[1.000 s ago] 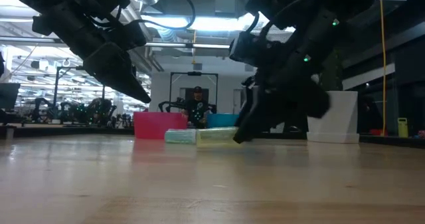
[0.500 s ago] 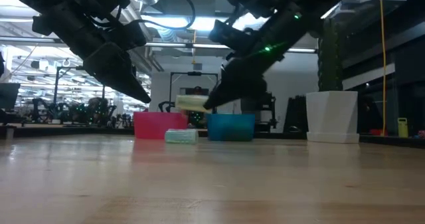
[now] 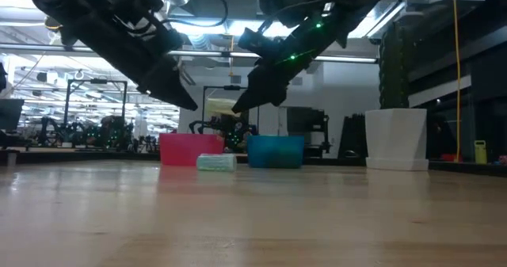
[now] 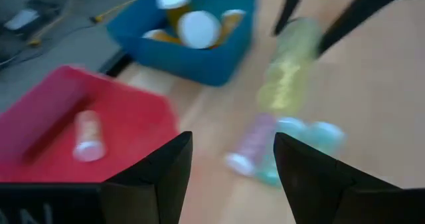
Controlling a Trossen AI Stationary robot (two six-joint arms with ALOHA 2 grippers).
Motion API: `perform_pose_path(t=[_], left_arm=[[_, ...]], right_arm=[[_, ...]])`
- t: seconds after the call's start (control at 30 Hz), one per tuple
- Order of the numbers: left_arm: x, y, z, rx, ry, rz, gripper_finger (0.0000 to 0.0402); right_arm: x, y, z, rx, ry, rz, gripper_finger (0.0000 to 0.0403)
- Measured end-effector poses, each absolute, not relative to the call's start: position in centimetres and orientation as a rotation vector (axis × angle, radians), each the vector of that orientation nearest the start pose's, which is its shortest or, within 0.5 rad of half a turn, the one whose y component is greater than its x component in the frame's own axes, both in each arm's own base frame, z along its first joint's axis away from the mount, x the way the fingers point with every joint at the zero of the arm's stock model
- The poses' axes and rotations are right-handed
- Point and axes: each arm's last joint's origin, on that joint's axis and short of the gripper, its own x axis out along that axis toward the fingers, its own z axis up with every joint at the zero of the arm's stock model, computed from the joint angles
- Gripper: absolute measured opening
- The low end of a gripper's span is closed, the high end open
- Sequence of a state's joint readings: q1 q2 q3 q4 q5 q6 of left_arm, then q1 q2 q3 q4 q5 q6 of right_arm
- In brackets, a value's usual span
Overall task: Pick and place medicine bottles into bin by pill shape (circle, oval)
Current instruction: Put the yellow tablet bottle into the red bin
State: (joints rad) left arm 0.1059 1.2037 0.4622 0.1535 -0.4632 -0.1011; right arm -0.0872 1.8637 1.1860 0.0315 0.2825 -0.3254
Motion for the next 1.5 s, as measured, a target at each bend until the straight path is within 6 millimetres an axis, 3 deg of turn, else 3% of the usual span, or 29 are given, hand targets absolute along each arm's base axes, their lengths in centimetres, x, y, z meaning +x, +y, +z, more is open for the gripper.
perform_pose_path(t=[0.23,0.53,0.7,0.97,1.2,1.5], left_arm=[[21.5,6.4,17.7,-0.025,0.562,0.708,0.0206],[21.4,6.7,17.6,-0.101,0.542,0.743,0.0206],[20.6,6.5,18.4,-0.113,0.537,0.750,0.0206],[17.2,5.6,21.3,-0.145,0.478,0.759,0.0206],[15.8,4.8,22.6,-0.122,0.432,0.713,0.0206],[15.1,4.6,22.1,-0.137,0.498,0.721,0.0206]], right_arm=[[40.2,-8.5,21.1,-0.345,0.653,-0.295,0.0120],[40.6,-13.0,24.7,-0.272,0.504,-0.267,0.0120],[40.7,-14.1,26.2,-0.249,0.442,-0.250,0.0120],[41.4,-14.4,27.7,-0.264,0.329,-0.246,0.0119],[45.1,-16.1,25.5,-0.250,0.357,-0.202,0.0119],[48.7,-18.3,22.1,-0.137,0.694,-0.143,0.0120]])
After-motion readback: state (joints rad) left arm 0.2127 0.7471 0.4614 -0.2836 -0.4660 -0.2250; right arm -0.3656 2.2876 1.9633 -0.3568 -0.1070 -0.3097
